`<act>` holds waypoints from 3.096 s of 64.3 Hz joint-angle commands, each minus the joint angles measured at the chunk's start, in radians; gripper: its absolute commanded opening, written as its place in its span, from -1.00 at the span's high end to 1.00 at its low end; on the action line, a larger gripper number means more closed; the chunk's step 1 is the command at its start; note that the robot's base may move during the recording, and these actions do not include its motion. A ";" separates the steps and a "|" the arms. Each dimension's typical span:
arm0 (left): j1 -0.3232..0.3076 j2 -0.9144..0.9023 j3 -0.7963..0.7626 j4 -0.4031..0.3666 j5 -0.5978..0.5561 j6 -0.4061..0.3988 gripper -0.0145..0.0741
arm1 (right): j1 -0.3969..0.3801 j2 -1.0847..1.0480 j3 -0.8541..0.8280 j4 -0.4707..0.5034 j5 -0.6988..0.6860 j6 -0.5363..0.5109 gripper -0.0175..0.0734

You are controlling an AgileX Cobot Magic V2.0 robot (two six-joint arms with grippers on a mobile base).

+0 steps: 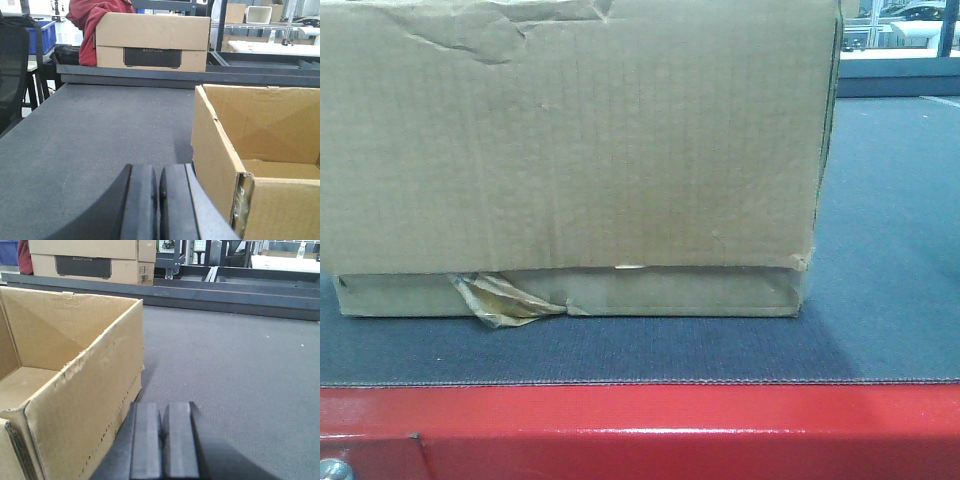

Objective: Grab carton from right shelf to conveyor

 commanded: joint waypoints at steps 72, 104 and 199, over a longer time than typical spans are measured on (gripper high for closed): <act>0.027 -0.209 0.554 -0.010 -0.464 0.007 0.64 | -0.003 -0.010 0.001 -0.010 -0.034 0.001 0.77; 0.027 -0.209 0.554 -0.010 -0.464 0.007 0.64 | -0.067 -0.110 0.008 0.095 0.092 -0.104 0.77; 0.027 -0.209 0.554 -0.010 -0.464 0.007 0.64 | -0.250 -0.599 0.488 0.217 -0.024 -0.240 0.77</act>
